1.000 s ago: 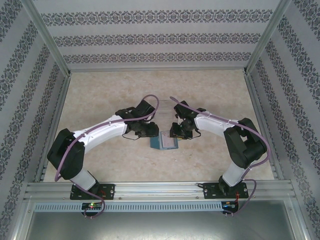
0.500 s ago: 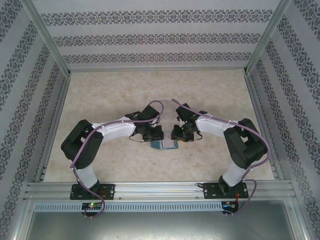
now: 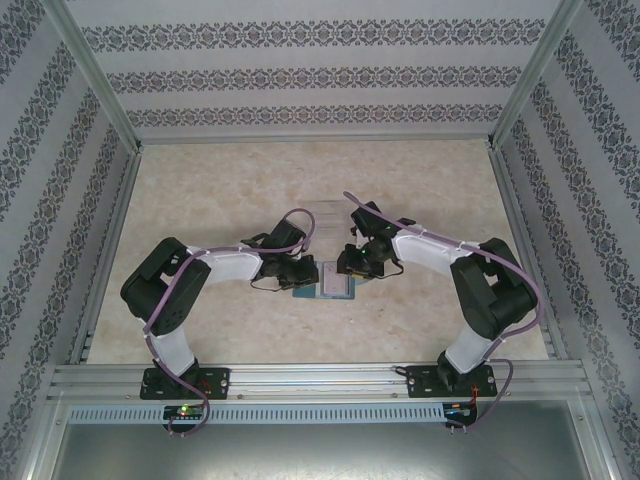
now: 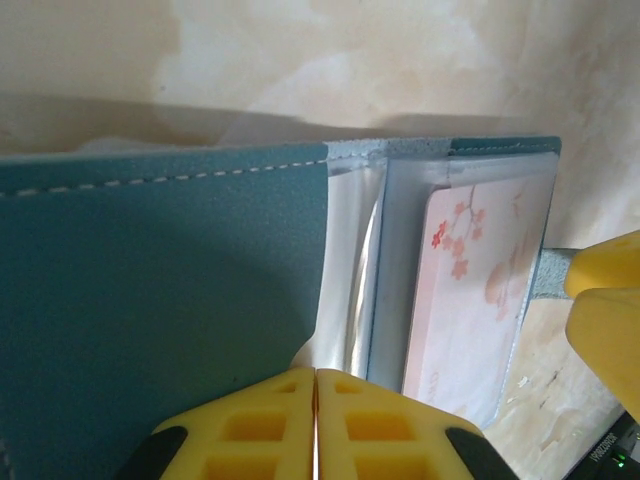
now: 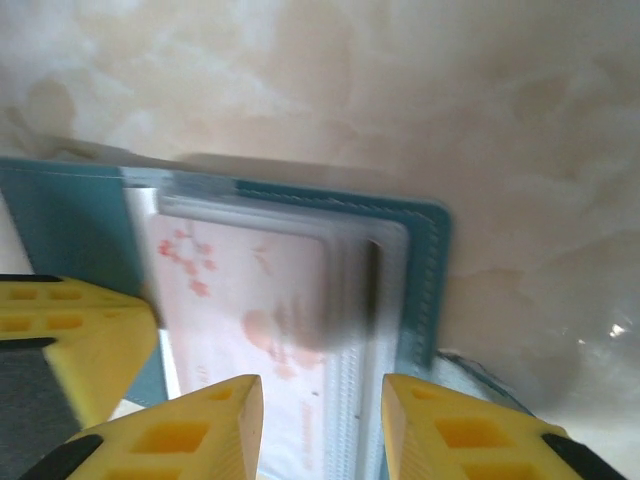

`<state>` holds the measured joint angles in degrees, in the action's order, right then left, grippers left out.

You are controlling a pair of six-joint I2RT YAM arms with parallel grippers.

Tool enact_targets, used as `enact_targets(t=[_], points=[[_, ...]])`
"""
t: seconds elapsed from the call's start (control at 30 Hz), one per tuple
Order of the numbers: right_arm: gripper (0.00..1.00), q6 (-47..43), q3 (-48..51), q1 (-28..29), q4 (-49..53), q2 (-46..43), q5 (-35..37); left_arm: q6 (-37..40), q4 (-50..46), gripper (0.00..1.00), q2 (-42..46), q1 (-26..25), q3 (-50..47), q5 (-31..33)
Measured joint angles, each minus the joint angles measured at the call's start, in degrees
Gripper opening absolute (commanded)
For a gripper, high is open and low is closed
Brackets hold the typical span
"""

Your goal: Take the credit cards out of the card holder

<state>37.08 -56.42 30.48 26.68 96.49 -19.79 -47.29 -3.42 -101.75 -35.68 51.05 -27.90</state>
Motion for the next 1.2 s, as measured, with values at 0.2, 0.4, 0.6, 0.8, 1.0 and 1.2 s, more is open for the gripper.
enact_targets(t=[0.2, 0.4, 0.6, 0.8, 1.0, 1.2], points=[[0.37, -0.66, -1.57, 0.00, -0.02, 2.73, -0.44, -0.81, 2.60, 0.15, 0.07, 0.59, -0.70, -0.79], [0.35, -1.07, -1.60, 0.00, 0.96, 3.41, 0.50, -0.81, 2.64, 0.18, 1.29, 0.61, -0.70, -0.79], [0.36, -0.87, -1.44, 0.00, 1.64, 2.91, 1.79, -0.81, 2.62, 0.19, 1.75, 0.61, -0.68, -0.79], [0.39, 0.96, -0.79, 0.04, 1.70, 1.09, 2.64, -0.81, 2.62, 0.19, 1.75, 0.61, -0.68, -0.81], [0.38, 2.05, -0.48, 0.15, 1.51, 1.55, 3.52, -0.81, 2.62, 0.19, 1.75, 0.61, -0.68, -0.81], [0.35, 2.12, -0.46, 0.55, 1.51, 2.64, 4.52, -0.85, 2.62, 0.19, 2.21, 0.61, -1.03, -0.81]])
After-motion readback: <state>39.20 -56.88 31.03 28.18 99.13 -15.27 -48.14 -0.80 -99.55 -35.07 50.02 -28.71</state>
